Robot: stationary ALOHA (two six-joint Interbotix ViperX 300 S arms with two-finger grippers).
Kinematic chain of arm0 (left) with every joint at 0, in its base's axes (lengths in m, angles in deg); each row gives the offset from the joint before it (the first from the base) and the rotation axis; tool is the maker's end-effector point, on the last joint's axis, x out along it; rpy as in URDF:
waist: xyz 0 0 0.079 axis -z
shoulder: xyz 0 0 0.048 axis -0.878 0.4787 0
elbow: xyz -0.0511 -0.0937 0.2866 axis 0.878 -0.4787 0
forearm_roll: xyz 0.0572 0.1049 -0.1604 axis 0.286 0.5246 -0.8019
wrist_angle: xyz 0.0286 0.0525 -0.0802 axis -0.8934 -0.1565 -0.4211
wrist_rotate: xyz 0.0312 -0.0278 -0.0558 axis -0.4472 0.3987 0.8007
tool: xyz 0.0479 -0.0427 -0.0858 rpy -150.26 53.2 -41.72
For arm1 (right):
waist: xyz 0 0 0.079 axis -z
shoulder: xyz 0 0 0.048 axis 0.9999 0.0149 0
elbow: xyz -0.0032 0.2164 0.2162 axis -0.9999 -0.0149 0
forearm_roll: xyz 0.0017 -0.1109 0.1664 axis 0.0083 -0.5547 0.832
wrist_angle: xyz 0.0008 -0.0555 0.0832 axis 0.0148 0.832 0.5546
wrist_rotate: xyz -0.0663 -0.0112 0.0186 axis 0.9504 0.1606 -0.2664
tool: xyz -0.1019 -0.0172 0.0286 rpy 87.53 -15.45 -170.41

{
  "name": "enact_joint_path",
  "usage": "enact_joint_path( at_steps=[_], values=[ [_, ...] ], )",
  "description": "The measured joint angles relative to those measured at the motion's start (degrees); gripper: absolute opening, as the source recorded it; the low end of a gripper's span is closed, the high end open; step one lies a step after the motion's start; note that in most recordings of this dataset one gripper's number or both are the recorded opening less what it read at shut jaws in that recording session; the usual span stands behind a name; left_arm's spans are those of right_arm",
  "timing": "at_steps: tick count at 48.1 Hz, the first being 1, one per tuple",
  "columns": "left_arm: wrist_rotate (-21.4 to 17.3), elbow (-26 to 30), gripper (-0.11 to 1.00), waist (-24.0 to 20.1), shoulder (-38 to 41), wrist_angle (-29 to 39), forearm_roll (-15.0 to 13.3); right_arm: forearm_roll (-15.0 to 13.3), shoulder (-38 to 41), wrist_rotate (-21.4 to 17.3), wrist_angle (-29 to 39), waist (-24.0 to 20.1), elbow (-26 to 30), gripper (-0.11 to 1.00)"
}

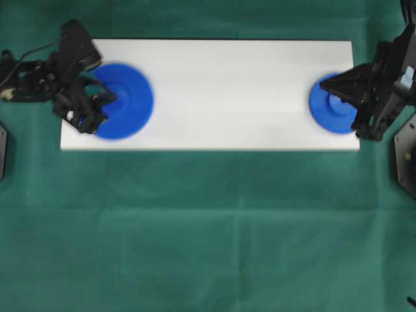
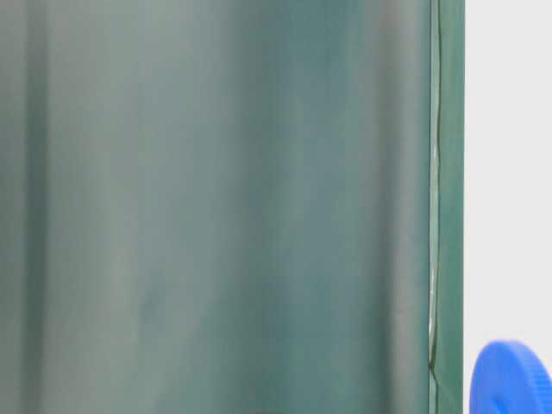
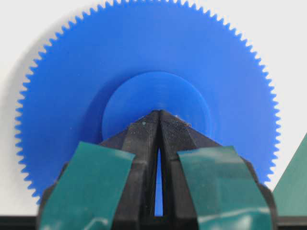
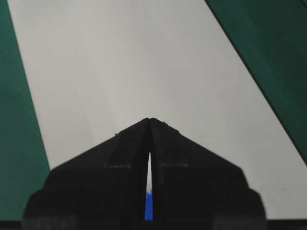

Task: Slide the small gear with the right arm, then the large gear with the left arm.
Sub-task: 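Set the large gear down at the board's left end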

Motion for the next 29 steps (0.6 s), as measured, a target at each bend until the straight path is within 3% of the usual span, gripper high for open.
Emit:
enact_joint_path(
  at_steps=[9,29],
  values=[
    [0.3,-3.6,0.0,-0.9,-4.6,0.2,0.0,0.1,3.4,-0.1,-1.1,-0.1,1.1,0.5],
    [-0.1,-4.5,0.0,-1.1,-7.5,0.8,0.1,0.1,4.1,0.0,-1.8,-0.3,1.3,0.5]
  ],
)
